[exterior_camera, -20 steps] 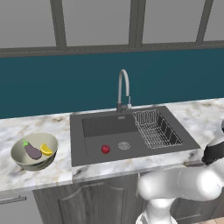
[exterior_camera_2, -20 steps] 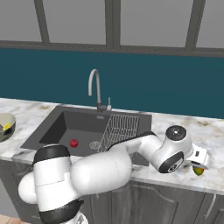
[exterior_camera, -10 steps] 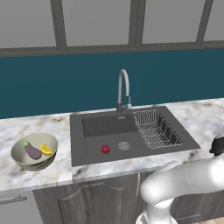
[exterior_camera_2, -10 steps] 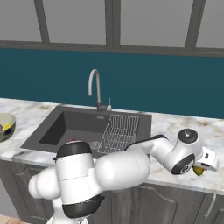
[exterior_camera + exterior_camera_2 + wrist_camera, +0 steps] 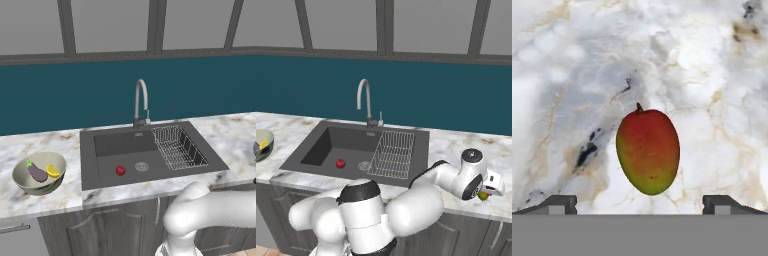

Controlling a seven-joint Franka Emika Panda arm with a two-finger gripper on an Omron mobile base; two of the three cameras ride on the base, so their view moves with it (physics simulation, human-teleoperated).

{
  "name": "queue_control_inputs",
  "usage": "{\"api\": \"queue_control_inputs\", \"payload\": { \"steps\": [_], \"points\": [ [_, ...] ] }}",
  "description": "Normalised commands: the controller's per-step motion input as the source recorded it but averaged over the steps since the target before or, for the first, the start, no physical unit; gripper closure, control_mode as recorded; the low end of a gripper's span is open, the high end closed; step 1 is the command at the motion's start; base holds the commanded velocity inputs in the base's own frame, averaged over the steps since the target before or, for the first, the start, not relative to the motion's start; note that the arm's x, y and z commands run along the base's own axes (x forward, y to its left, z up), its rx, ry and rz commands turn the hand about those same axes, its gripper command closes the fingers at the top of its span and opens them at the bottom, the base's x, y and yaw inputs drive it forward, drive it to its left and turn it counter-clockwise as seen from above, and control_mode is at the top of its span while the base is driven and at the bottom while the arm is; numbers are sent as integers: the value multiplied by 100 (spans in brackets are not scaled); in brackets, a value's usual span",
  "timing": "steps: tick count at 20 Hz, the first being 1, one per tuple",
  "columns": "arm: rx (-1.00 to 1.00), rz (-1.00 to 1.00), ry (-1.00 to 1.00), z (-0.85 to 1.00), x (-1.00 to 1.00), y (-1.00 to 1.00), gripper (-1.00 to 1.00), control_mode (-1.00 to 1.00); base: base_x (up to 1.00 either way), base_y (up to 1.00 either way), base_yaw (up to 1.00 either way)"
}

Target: There is a mixed pile of frozen fruits and vegetables on the counter. Locate all the frozen vegetables and place the items in a bowl on the counter. Take all the frozen fruits and defrost them in a running sink.

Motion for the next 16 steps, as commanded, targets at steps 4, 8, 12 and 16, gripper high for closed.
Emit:
{"api": "queue_control_inputs", "payload": {
  "steps": [4,8,12,16],
  "points": [
    [0,3,3,-24,16,-20,-100,-100,0,0,0],
    [0,3,2,-12,27,-19,-100,-100,0,0,0],
    [1,4,0,-5,18,-28,-100,-100,0,0,0],
    [2,5,0,-19,12,-25,-100,-100,0,0,0]
  ]
}}
